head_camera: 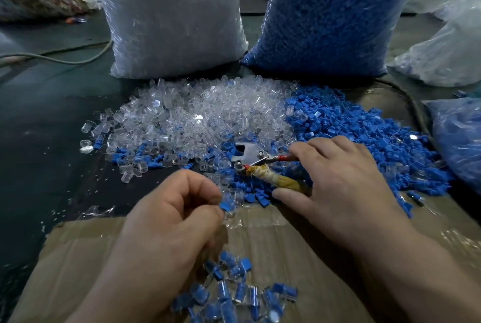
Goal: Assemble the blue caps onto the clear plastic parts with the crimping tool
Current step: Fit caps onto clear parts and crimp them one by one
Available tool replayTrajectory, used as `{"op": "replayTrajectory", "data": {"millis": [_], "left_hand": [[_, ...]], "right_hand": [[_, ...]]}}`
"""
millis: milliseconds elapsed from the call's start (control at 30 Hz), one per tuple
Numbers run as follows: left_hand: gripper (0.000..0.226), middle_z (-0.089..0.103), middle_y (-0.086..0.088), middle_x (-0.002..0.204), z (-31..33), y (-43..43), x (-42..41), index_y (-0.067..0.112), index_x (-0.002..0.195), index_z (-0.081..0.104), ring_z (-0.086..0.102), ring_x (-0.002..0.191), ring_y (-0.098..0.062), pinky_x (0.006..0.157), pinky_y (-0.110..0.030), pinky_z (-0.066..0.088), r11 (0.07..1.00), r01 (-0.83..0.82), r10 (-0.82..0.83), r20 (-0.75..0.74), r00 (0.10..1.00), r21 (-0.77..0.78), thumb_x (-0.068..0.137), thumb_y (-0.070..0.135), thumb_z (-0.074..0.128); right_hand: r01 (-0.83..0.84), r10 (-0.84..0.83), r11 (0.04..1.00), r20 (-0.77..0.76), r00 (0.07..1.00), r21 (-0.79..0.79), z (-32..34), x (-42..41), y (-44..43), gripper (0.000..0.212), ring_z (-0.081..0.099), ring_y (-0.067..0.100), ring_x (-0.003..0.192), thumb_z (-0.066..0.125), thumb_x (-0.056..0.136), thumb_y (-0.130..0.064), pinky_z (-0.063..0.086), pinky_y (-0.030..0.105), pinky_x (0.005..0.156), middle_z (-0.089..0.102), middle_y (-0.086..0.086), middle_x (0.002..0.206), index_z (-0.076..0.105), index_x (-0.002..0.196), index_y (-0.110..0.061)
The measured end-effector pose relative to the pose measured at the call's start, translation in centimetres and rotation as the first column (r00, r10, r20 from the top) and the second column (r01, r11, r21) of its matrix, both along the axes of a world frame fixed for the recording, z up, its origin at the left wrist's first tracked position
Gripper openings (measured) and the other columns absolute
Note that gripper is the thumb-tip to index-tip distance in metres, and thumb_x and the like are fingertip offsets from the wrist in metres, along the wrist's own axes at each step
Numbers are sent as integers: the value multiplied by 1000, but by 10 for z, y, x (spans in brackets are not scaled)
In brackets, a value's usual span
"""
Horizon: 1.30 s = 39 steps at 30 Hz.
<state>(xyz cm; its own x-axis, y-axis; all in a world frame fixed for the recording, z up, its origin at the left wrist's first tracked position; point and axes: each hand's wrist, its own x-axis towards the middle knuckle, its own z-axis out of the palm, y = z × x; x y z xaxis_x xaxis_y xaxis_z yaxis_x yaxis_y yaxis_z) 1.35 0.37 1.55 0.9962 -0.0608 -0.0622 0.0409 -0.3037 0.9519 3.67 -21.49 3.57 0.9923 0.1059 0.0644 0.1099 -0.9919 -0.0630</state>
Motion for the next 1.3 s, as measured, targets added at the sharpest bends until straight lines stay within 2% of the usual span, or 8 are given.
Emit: {"op": "replayTrajectory", "data": {"millis": [200, 367, 500, 833, 933, 1100, 1233, 1300], "left_hand": [[21, 69, 7, 65, -2, -4, -3, 47, 88, 65, 59, 48, -4, 48, -12, 48, 994, -40, 26, 138, 990, 104, 79, 29, 71], [7, 70, 2, 68, -7, -9, -8, 41, 94, 67, 65, 54, -18, 50, -43, 58, 992, -16, -13, 223, 975, 125, 90, 35, 66], [18, 70, 12, 68, -2, -8, -11, 46, 95, 67, 63, 52, -6, 46, -19, 51, 983, 20, -70, 276, 959, 182, 78, 40, 66], [59, 65, -5, 71, 7, 3, -4, 19, 80, 65, 63, 65, -20, 54, -33, 50, 987, 92, -120, 222, 968, 133, 83, 73, 41], [54, 60, 2, 62, 5, 5, -3, 21, 78, 63, 57, 54, -10, 47, -24, 47, 984, 159, -172, 187, 967, 82, 81, 72, 45], [46, 54, 3, 60, 3, 7, -3, 26, 81, 64, 48, 50, -11, 46, -30, 39, 969, 246, -233, 228, 945, -30, 81, 72, 59], [22, 60, 7, 81, 6, 4, -2, 31, 91, 63, 59, 66, -14, 56, -18, 46, 938, 282, -345, 469, 813, 201, 94, 52, 55], [14, 61, 10, 81, 9, 7, -3, 33, 89, 64, 61, 68, -13, 56, -18, 47, 921, 289, -382, 466, 798, 260, 91, 46, 60]], "right_hand": [[-192, 136, 963, 278, 951, 186, 4, -18, 14, 44, 55, 12, 101, 41, 88, -60, 45, 35, 91, 63, -10, 107, 59, 114, -28], [-442, 374, 879, 314, 873, 182, -3, -27, 33, 23, 55, 15, 74, 50, 95, -41, 42, 34, 71, 59, -7, 82, 63, 89, -24], [-425, 350, 885, 328, 878, 192, -3, -28, 31, 17, 54, 16, 71, 52, 96, -32, 41, 36, 68, 58, -6, 79, 64, 89, -21], [-491, 371, 826, 388, 844, 278, -4, -31, 39, 19, 51, 18, 73, 49, 98, -23, 42, 38, 66, 57, -1, 81, 62, 88, -13], [-479, 361, 825, 374, 854, 300, 0, -32, 43, 19, 49, 17, 71, 49, 98, -22, 42, 35, 65, 54, -2, 79, 61, 87, -13], [-220, 246, 761, 43, 968, 611, 7, -38, 47, 29, 50, 6, 65, 35, 89, -53, 45, 36, 57, 53, -12, 73, 50, 80, -30], [373, 343, 264, -448, 826, 890, 15, -34, 44, 21, 42, 12, 48, 49, 72, -36, 34, 30, 46, 47, -4, 52, 52, 60, -19], [374, 389, 318, -480, 786, 871, 18, -33, 39, 20, 41, 13, 46, 48, 71, -32, 33, 27, 43, 50, -2, 51, 54, 58, -19]]}}
